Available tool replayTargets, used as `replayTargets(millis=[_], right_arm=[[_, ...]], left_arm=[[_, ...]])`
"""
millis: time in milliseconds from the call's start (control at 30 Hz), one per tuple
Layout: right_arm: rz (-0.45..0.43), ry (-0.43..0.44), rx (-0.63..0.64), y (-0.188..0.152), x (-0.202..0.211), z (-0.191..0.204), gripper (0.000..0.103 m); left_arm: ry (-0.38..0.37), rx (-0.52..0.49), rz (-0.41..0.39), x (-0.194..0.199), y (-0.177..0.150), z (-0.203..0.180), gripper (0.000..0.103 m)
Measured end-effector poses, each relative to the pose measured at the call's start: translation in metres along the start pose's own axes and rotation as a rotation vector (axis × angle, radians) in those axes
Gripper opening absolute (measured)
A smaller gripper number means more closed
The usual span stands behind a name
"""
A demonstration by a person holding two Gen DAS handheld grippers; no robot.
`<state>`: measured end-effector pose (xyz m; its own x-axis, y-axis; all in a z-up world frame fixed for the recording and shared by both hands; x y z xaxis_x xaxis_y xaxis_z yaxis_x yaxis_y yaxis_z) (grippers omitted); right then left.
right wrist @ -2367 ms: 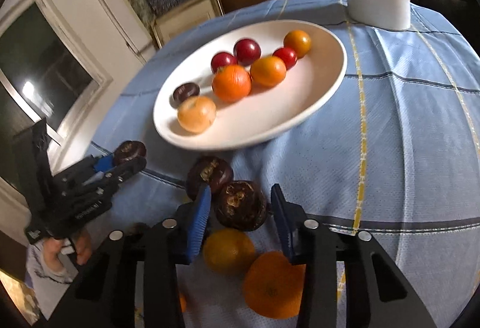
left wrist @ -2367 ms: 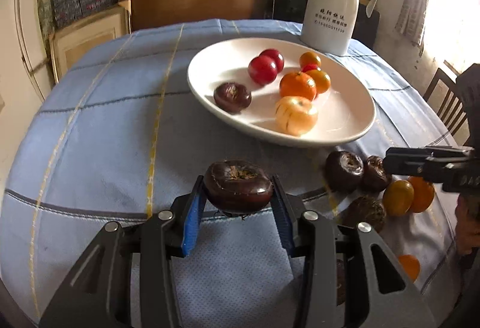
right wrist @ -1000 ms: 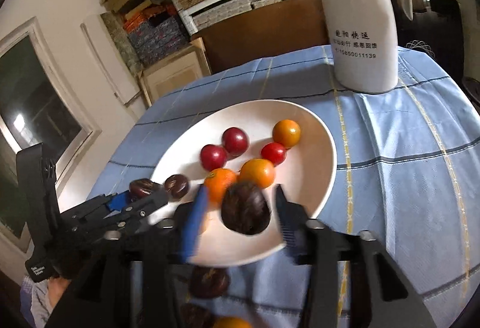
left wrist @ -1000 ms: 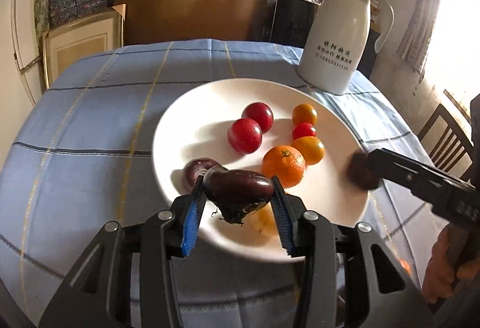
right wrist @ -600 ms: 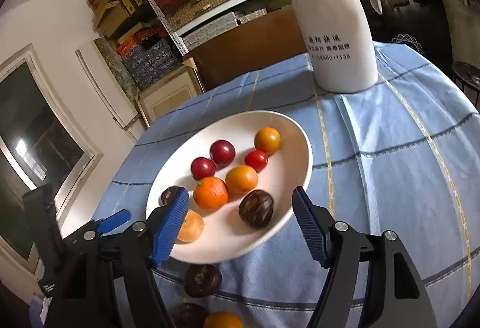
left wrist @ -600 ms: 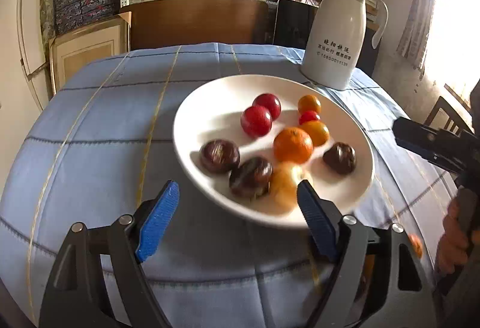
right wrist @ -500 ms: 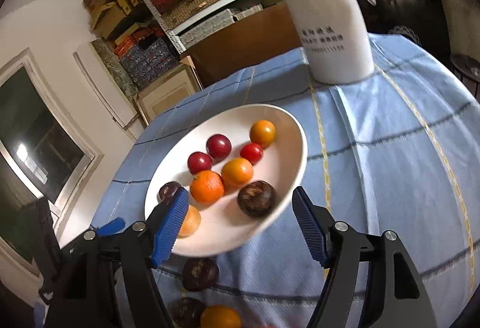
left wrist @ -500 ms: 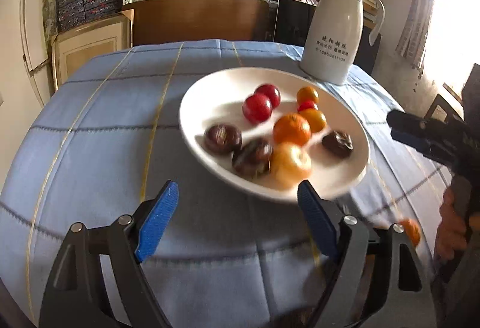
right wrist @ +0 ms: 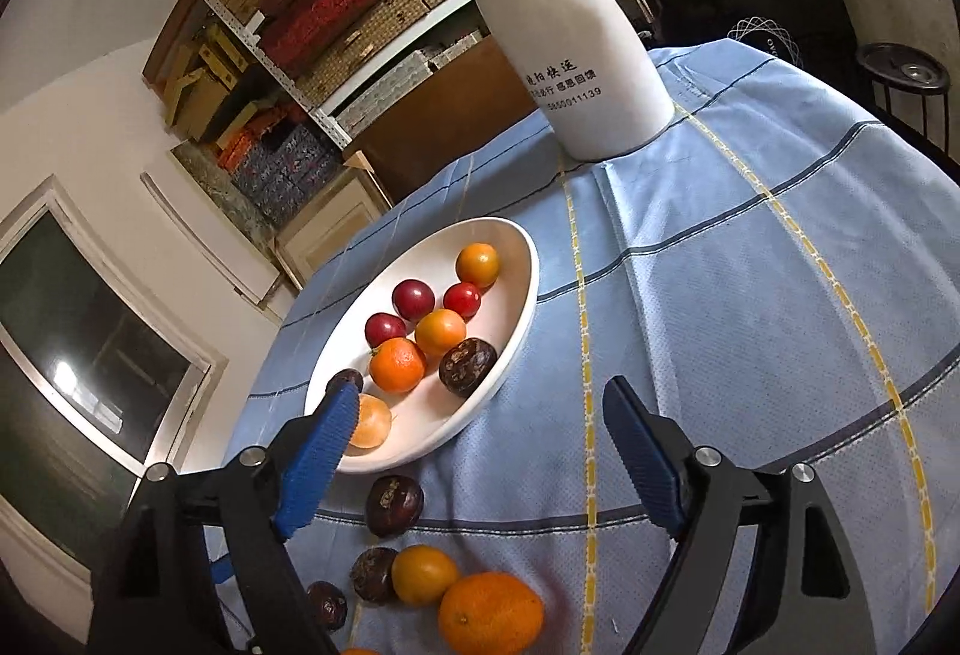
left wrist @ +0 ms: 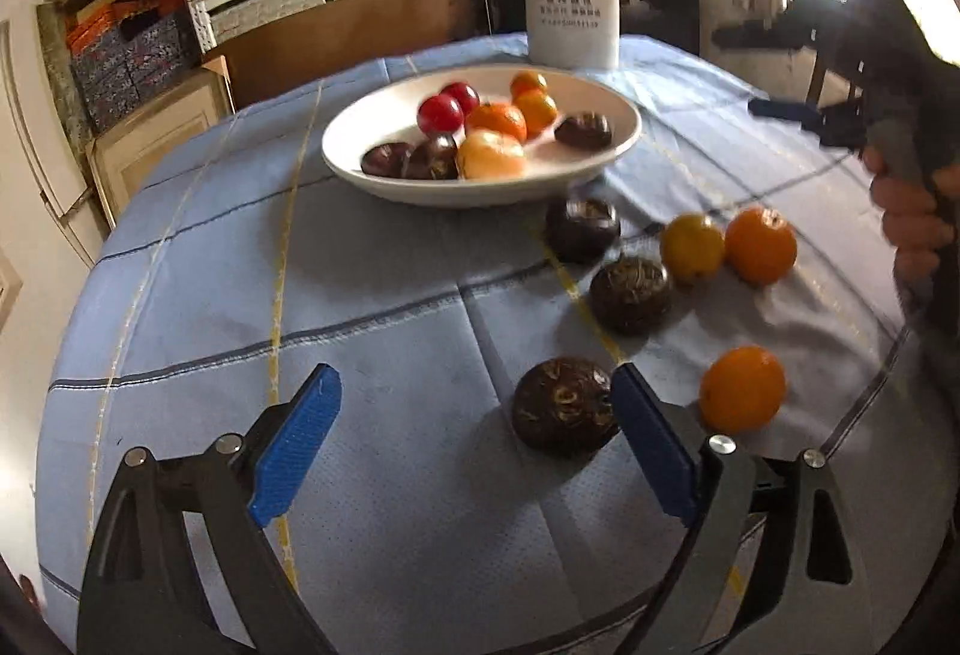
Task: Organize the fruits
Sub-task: 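Grasp a dark brown fruit with the left tool while the right tool grasps another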
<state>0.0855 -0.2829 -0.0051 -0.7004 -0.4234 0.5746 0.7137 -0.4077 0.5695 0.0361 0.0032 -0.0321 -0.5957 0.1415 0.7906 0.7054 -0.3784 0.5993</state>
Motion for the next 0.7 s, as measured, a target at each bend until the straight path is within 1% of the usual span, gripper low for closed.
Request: replayTargets(millis=[133,200,267,300,333,400,433,500,567,633,700], right_arm=[[0.002,0.000,0.010,0.000,0.000,0.003,0.084],[0.004,0.002,0.011,0.000,0.001,0.003,0.084],[0.005,0.000,0.014,-0.001,0.002,0.003,0.084],[0.007,-0.001,0.016,-0.001,0.001,0.004,0.084],[0.008,-0.003,0.018,-0.001,0.001,0.004,0.084],[0.010,-0.006,0.022,-0.001,0.001,0.005,0.084],[0.011,-0.007,0.023,-0.001,0.000,0.005,0.084],[0.013,-0.010,0.023,-0.001,0.000,0.005,0.084],[0.015,-0.013,0.023,-0.001,-0.001,0.005,0.084],[0.015,-0.014,0.025,-0.001,-0.001,0.006,0.084],[0.017,-0.015,0.029,-0.001,-0.001,0.006,0.084]], left_arm=[[-0.024,-0.022,0.022,-0.005,0.000,-0.005,0.090],[-0.040,-0.038,0.039,-0.008,0.000,-0.008,0.086],[-0.071,-0.053,0.057,-0.011,0.000,-0.011,0.070],[-0.083,-0.059,0.064,-0.013,0.001,-0.013,0.067],[-0.092,-0.066,0.071,-0.015,0.001,-0.015,0.061],[-0.105,-0.076,0.088,-0.018,0.001,-0.017,0.054],[-0.118,-0.079,0.092,-0.019,0.001,-0.018,0.049],[-0.130,-0.075,0.094,-0.020,0.001,-0.018,0.047],[-0.151,-0.066,0.098,-0.020,0.001,-0.017,0.043],[-0.144,-0.047,0.098,-0.020,0.001,-0.014,0.042],[-0.132,0.004,0.092,-0.021,0.002,-0.003,0.042]])
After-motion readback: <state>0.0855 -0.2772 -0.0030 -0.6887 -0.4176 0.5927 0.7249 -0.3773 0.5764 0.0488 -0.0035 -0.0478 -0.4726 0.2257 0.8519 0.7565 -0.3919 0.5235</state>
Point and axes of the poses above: each gripper's, at about its wrist camera, not at the fingertips, and x roughly against the way its jaws point, z to its left, y to its top, the point moved 1 cm from there along -x, roughly the way its jaws point, and after that the axes turned 6 degrees about z, right-handed, at the moved point
